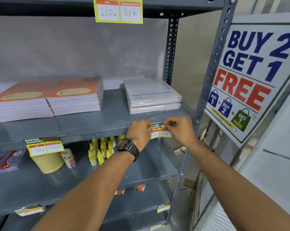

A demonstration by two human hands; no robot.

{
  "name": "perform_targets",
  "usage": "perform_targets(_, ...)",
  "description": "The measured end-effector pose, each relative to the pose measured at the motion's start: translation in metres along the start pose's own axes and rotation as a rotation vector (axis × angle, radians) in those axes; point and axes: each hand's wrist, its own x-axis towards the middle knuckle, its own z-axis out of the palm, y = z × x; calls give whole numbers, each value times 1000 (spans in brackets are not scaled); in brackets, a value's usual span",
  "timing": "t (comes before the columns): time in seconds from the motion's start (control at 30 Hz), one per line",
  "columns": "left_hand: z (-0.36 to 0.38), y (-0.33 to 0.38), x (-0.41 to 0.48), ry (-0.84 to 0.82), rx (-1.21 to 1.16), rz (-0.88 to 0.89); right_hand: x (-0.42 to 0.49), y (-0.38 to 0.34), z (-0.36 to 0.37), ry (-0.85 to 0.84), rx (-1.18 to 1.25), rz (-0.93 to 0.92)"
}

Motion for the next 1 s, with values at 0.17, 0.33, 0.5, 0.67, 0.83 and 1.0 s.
perform_targets(0.17,4,0,2,18,0,-11,3,4,3,14,-26,12)
perform_targets(0.33,6,-2,4,40,37,4,5,5,2,69,-149,-47)
perform_targets(0.5,3,-5,7,74,167,45,5,2,-1,103,-314,-127)
perform_targets(0.67,-4,-6,9,88,182,42,4,3,-4,85,-417,-189)
perform_targets(0.83,-7,-5,9,56,193,45,0,2,-4,67,-472,-182)
perform_targets(1.0,-9,-7,10,46,185,46,4,-4,-1,105,-465,-160)
